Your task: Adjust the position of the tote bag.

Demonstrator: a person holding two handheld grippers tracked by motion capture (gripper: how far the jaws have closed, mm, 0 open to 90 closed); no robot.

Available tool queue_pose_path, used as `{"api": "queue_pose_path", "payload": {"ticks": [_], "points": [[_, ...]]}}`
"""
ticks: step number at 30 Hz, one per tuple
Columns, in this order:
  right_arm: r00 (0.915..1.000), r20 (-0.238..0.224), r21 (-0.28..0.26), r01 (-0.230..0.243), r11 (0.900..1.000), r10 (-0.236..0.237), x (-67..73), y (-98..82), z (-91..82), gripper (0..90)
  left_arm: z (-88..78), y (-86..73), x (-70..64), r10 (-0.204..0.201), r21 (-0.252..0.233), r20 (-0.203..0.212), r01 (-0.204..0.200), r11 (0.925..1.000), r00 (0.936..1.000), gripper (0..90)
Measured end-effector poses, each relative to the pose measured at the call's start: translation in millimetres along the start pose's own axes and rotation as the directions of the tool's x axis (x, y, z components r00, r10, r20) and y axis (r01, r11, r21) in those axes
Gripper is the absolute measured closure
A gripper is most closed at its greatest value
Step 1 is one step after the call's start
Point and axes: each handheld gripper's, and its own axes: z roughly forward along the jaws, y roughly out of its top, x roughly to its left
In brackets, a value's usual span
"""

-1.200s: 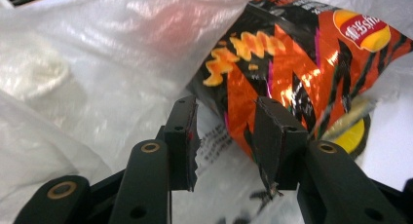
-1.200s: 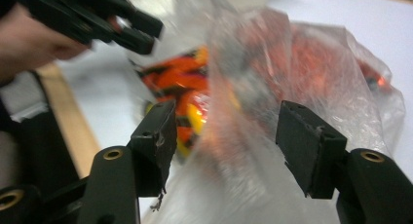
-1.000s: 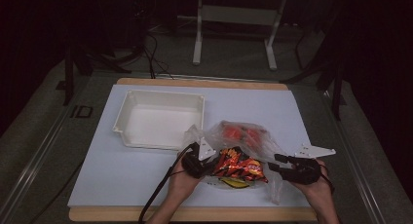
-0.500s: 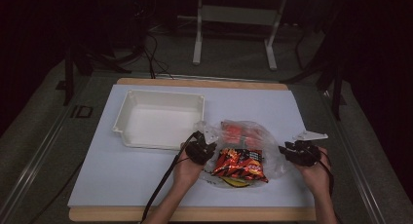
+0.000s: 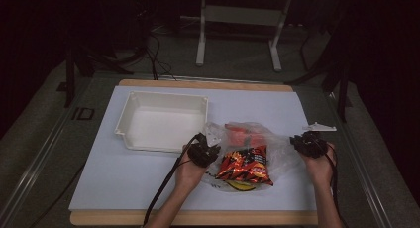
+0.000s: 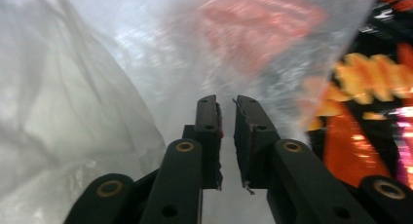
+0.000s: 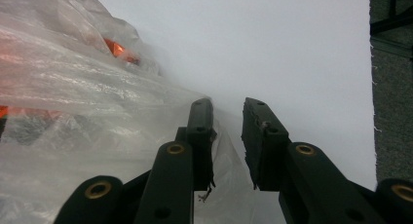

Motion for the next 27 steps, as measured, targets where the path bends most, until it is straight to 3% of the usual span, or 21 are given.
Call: {"api": "queue_pose_path", "payload": {"ticks": [5,8,11,13,18,22,25,27], "points": [[0.9985,-0.052,-0.013,-0.015,1.0,0.015,0.8,0.0,0.0,73.4,-0.7,8.7,-7.4,0.051,-0.017,0.052,-0.05,0.9986,0.9974,64.2],[0.9952,-0.097,-0.026,-0.011,1.0,0.009,3.2,0.8,-3.8,70.2,4.3,12.7,-12.7,0.082,-0.018,0.056,-0.081,0.9966,0.9951,59.1],[0.9889,-0.149,-0.039,-0.001,0.999,-0.005,5.3,1.9,-10.0,65.0,11.6,16.3,-15.8,0.092,0.003,0.034,-0.092,0.9958,0.9952,63.0],[0.9849,-0.172,-0.044,0.005,0.999,-0.013,6.2,2.9,-14.9,60.7,15.8,18.9,-15.6,0.091,0.025,0.006,-0.091,0.9955,0.9958,71.9],[0.9656,-0.258,-0.088,0.005,0.996,-0.028,6.4,5.9,-33.8,54.7,21.5,24.6,-10.0,0.033,0.033,-0.036,-0.032,0.999,0.9988,85.8],[0.9484,-0.312,-0.142,0.011,0.99,-0.055,9.2,6.9,-50.8,52.1,23.0,24.6,-8.7,0.01,0.037,-0.045,-0.009,0.9993,0.9989,87.6],[0.9445,-0.321,-0.162,0.015,0.987,-0.067,11.3,7.4,-59.7,51.9,20.6,23.6,-10.3,0.006,0.024,-0.037,-0.005,0.9997,0.9993,84.9],[0.9337,-0.347,-0.199,0.018,0.98,-0.088,16.4,7.0,-72.9,54.7,11.9,23.7,-12.9,0.01,-0.016,-0.003,-0.01,0.9998,0.9999,80.7]]}}
